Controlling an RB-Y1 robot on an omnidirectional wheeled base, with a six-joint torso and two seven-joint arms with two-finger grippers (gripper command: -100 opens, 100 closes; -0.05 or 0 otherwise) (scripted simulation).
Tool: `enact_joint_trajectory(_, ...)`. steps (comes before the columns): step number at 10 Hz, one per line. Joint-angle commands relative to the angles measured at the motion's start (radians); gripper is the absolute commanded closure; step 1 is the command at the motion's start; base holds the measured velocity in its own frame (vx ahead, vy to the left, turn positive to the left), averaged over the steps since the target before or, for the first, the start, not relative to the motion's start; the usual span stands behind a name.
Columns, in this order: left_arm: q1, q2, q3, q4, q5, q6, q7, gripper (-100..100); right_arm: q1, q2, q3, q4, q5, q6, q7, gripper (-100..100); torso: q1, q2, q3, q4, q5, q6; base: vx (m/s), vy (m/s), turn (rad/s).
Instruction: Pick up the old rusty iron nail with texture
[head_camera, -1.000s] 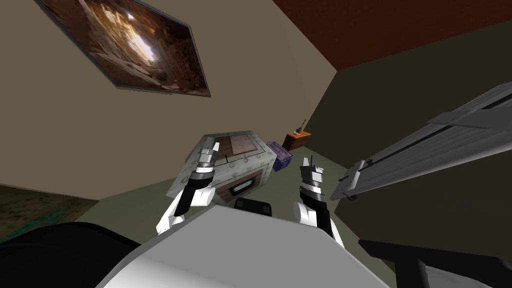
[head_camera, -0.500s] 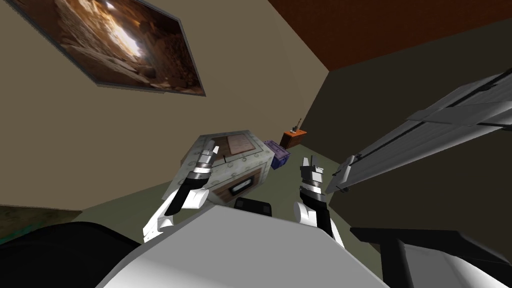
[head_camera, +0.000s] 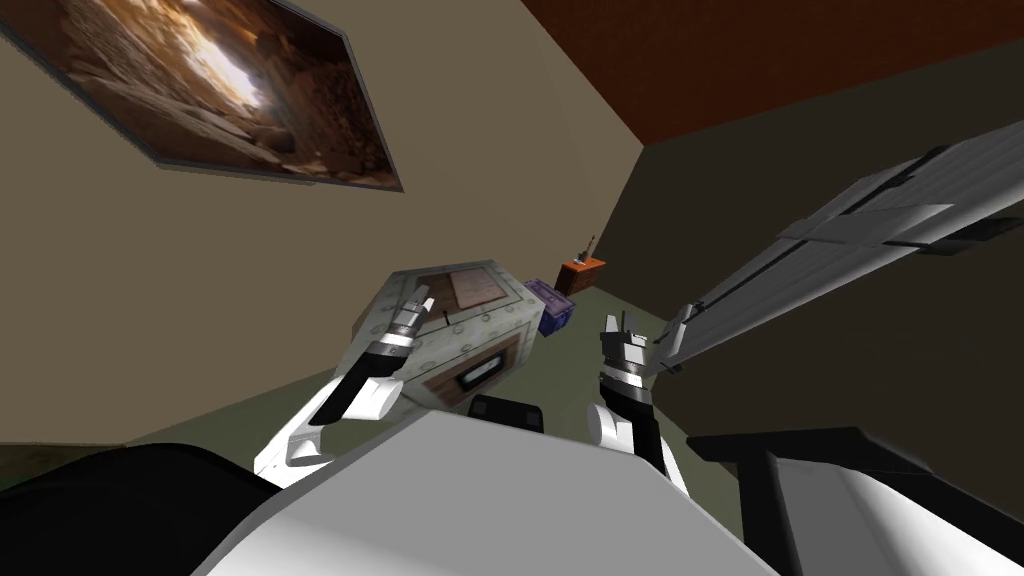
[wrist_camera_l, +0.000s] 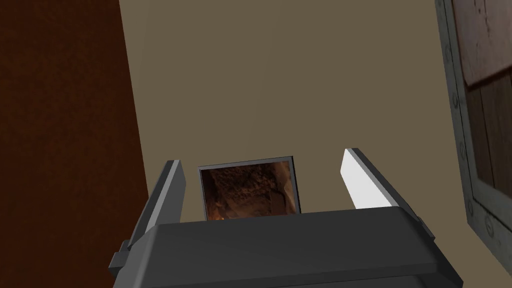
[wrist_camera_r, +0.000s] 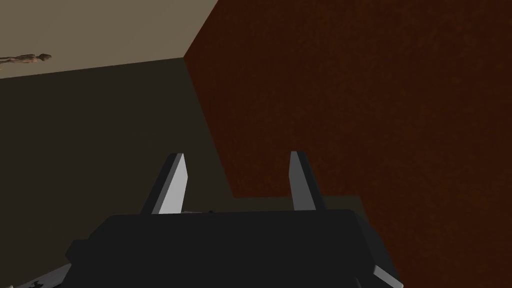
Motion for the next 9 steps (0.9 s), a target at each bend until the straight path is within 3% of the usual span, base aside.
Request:
enact_joint_trajectory(1, 0.009, 0.05, 0.018, 0.019, 0.028, 0.042, 0.006, -100, 0.0, 0.0, 0.0, 0.0, 0.0, 0.0, 0.0, 0, 0.0, 0.0, 0.0, 0.0, 0.0, 0.0, -0.019, 0.003, -0.088)
enact_joint_trajectory(4, 0.03, 0.135, 0.05, 0.045, 0.08, 0.117, 0.016, -100, 0.0, 0.0, 0.0, 0.0, 0.0, 0.0, 0.0, 0, 0.0, 0.0, 0.0, 0.0, 0.0, 0.0, -0.021, 0.0, -0.099)
enact_joint_trajectory(5, 0.03, 0.142, 0.05, 0.045, 0.08, 0.119, 0.016, -100, 0.0, 0.0, 0.0, 0.0, 0.0, 0.0, 0.0, 0, 0.0, 0.0, 0.0, 0.0, 0.0, 0.0, -0.014, -0.001, -0.052)
enact_joint_trajectory(6, 0.041, 0.184, 0.066, 0.058, 0.108, 0.157, 0.02, -100, 0.0, 0.0, 0.0, 0.0, 0.0, 0.0, 0.0, 0, -0.001, -0.001, 0.0, 0.0, 0.0, 0.0, -0.014, -0.005, -0.096)
enact_joint_trajectory(7, 0.041, 0.188, 0.066, 0.058, 0.108, 0.16, 0.02, -100, 0.0, 0.0, 0.0, 0.0, 0.0, 0.0, 0.0, 0, -0.001, -0.001, 0.0, 0.0, 0.0, 0.0, -0.01, -0.003, -0.045)
enact_joint_trajectory(8, 0.051, 0.233, 0.081, 0.072, 0.136, 0.195, 0.024, -100, 0.0, 0.0, 0.0, 0.0, 0.0, 0.0, 0.0, 0, -0.001, -0.001, -0.001, 0.0, 0.0, 0.0, -0.01, -0.009, -0.103)
enact_joint_trajectory(9, 0.051, 0.235, 0.081, 0.072, 0.136, 0.202, 0.024, -100, 0.0, 0.0, 0.0, 0.0, 0.0, 0.0, 0.0, 0, -0.001, -0.001, -0.001, 0.0, 0.0, 0.0, -0.009, -0.005, -0.055)
